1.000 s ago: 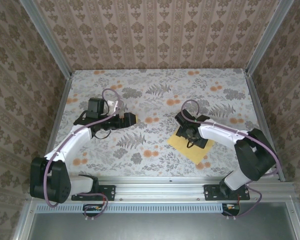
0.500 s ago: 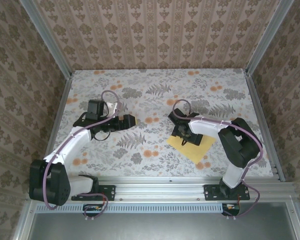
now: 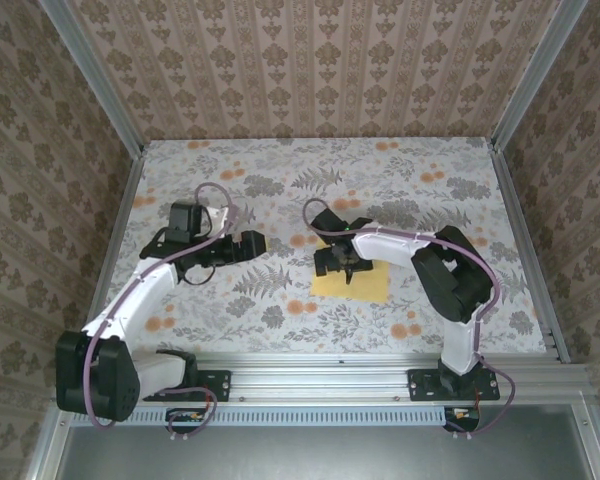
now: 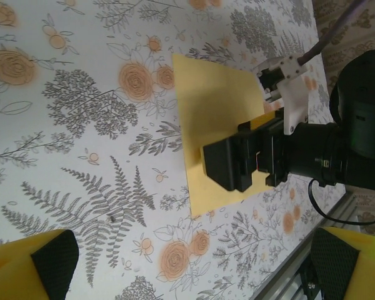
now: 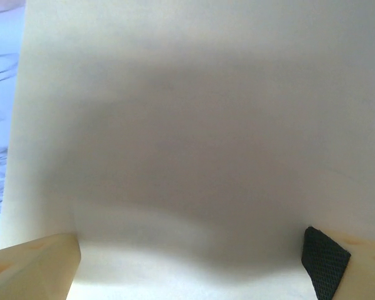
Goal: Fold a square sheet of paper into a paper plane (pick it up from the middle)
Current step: Rotate the square sheet of paper at the center of the table.
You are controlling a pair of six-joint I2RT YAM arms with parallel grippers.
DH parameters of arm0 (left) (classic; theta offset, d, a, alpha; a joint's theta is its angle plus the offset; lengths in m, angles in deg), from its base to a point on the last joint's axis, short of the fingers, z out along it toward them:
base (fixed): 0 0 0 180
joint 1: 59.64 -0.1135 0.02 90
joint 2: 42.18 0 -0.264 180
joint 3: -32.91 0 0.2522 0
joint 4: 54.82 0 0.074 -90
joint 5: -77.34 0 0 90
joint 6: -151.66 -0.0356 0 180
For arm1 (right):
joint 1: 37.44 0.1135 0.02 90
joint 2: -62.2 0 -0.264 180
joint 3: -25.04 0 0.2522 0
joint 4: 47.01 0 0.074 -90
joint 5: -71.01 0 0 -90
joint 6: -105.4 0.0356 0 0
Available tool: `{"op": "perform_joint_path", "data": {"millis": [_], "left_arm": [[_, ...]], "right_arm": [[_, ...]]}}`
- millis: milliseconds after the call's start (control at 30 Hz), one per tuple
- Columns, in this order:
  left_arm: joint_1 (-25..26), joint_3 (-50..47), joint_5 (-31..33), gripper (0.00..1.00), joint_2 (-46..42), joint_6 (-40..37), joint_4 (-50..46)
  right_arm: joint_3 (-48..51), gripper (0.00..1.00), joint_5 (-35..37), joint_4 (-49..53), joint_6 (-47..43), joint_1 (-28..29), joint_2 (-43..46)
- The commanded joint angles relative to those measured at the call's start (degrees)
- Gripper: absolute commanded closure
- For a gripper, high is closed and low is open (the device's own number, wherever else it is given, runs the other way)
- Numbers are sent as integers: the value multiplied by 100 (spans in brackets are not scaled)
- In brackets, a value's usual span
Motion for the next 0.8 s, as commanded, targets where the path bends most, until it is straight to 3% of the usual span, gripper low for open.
{"op": "perform_joint_path", "data": {"millis": [0, 133, 333, 500, 600, 767], "left_arm": [[-91, -133, 163, 0, -237, -115, -255], [-154, -279, 209, 0, -428, -2, -238], [-181, -322, 209, 0, -530, 97, -235], [-193, -321, 213, 0, -504, 104, -190], [-189, -346, 210, 0, -431, 166, -83], [-189, -395, 195, 0, -317, 258, 105]], "right_arm": [[-12, 5, -703, 288, -1442, 92, -336], [-143, 6, -726, 309, -1895, 92, -326], [-429, 6, -567, 441, -1845, 82, 21], [-437, 5, -154, 899, -879, -60, 507], [-88, 5, -122, 654, -229, -114, 822], [61, 5, -244, 198, -40, -233, 786]]}}
